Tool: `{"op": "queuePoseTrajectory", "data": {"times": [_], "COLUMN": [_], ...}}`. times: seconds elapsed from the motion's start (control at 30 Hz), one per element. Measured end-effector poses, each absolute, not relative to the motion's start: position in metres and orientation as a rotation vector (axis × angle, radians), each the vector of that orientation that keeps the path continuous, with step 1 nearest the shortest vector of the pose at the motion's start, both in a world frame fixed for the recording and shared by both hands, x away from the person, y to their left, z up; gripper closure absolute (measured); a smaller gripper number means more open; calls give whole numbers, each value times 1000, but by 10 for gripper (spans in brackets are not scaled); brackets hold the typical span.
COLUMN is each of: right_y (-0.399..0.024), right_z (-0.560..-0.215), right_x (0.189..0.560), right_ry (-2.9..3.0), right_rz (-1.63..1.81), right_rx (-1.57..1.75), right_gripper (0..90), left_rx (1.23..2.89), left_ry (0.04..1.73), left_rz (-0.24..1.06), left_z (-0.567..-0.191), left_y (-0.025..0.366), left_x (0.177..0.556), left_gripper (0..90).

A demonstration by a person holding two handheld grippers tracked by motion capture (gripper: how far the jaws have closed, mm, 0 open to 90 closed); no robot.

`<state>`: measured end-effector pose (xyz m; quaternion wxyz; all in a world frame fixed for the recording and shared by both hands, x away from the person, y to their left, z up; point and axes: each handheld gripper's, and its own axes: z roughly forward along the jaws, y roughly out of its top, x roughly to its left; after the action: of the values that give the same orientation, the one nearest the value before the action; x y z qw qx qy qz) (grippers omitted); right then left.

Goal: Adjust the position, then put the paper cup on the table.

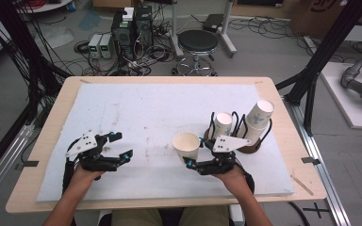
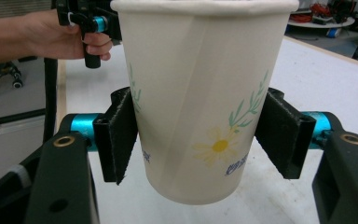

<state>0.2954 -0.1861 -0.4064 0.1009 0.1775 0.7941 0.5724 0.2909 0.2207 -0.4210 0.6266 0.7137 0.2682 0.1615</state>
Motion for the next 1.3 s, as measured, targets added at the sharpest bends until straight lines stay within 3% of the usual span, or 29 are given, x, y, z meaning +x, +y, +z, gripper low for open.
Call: {"op": "queuePoseTrajectory", "data": {"times": [0.63,1.3], "right_y": [-178,-127], "right_z": [-404,-432], "right_x": [301,336], "right_ry": [2269,2217], "right_rz": [1732,1612], "right_rx": [539,667], "right_gripper": [340,338], "left_rx": [1580,1603], "left_ry": [677,680], "left_rz": [413,416], "left_z": [-419,-420], "left_y": [235,237], "left_x": [290,290], "left_gripper": [163,163]}}
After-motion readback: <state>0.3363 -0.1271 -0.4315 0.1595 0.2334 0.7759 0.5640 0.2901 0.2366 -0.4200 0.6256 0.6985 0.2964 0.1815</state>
